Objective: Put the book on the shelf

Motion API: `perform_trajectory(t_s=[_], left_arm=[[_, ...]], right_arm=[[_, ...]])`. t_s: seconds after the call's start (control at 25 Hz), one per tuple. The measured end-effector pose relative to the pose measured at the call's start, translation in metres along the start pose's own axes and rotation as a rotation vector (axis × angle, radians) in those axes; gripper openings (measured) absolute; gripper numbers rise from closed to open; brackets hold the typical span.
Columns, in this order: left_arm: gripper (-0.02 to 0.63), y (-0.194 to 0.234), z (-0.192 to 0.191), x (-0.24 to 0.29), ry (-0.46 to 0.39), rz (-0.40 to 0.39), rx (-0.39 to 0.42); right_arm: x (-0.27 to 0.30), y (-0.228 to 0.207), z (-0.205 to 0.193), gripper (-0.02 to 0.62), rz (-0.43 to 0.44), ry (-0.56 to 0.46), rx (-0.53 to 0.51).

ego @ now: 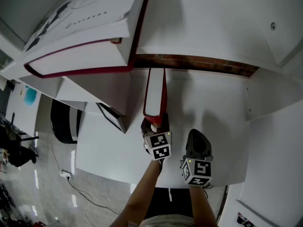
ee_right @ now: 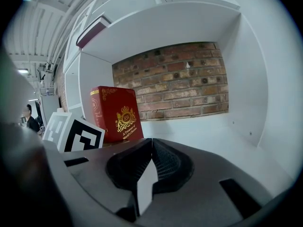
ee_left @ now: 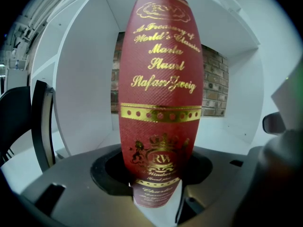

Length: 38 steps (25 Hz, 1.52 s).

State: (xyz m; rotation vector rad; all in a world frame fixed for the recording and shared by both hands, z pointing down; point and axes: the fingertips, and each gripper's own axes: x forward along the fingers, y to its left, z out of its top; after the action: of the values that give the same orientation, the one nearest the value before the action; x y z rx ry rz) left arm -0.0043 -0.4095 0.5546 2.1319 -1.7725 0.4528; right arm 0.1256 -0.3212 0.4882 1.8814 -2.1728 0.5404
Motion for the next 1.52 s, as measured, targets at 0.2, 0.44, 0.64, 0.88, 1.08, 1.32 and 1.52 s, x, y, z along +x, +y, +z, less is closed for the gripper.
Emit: perform_trajectory(t_s=[0.2,0.44,0.64,0.88,1.08,1.32,1.52], left_arm=[[0.245,-0.001,0.000,0.002,-0.017,-0.014,-0.012],[0.266,-0.002,0.014,-0.005,-0.093,-0.028,-0.018],[0.273,-0.001,0.018,-0.012,-0.111,-0.033,-0.011],[0.276,0.004,0.005,-0.028,-0.093,-0.028,-0.022],[0.275,0.000,-0.006,-0.045,-0.080,-0.036,-0.019],[0.275,0.000,-0.014,-0.070,-0.079,-0.039,-0.050],[0.230,0.003,-0.019,-0.082,-0.075,-0.050,-0.052]], right_arm=[[0.001,-0.001,-0.001,0.017,-0.001,0.005,0.000],[0.001,0.002,-0.002,0.017,0.013,0.004,-0.003],[-0.001,0.008,-0.001,0.017,0.025,0.003,-0.007],[-0.003,0.015,-0.001,0.017,0.037,-0.001,-0.010],[-0.005,0.020,-0.002,0.017,0.044,-0.004,-0.009],[-0.008,0.028,-0.001,0.017,0.051,-0.010,-0.012],[-0.011,0.036,-0.001,0.017,0.059,-0.013,-0.017]])
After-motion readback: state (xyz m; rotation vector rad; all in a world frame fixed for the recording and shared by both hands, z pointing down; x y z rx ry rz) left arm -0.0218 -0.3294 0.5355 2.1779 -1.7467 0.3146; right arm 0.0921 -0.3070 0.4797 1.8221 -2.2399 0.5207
